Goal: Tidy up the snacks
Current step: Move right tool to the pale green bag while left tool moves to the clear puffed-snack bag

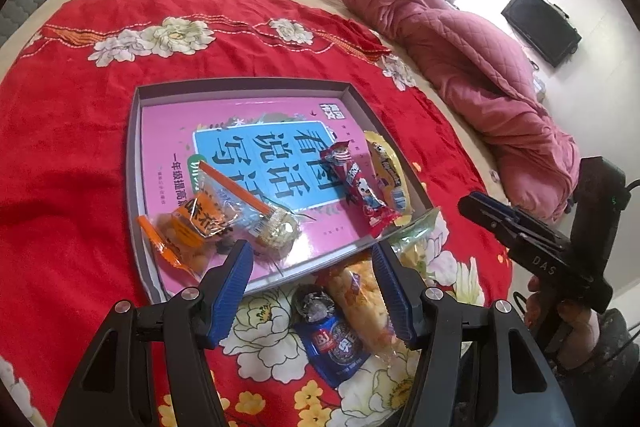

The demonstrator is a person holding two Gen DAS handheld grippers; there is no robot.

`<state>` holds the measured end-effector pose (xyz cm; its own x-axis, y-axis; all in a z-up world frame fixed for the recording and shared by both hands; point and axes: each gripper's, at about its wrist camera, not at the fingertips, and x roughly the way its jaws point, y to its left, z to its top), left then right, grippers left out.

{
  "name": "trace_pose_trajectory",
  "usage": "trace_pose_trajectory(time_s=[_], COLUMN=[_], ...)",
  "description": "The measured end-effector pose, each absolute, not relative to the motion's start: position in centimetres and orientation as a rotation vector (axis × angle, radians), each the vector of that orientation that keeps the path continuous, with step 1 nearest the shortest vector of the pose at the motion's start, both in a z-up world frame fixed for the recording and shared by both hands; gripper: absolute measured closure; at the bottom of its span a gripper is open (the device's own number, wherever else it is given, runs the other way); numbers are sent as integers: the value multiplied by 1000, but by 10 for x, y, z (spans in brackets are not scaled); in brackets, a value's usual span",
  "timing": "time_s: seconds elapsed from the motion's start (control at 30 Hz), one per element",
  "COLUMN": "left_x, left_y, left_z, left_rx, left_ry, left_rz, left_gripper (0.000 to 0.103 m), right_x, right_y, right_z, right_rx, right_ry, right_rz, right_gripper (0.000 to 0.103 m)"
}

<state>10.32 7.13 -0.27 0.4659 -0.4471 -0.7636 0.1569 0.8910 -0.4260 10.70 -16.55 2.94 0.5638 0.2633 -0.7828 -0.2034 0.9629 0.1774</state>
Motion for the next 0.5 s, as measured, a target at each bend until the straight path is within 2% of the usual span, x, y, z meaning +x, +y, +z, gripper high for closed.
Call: trace_pose_trajectory(time_s=[0.5], left_x=[101], left_y=[68], left_z=[-14], left_rx=[-291], left_ry=[1080], left_rz=[-378], left_gripper=[39], right_x=[97], right_y=[-163], right_z=[20], right_rx=[51], right_ry=[967], right_rz=[289], right_gripper=[65])
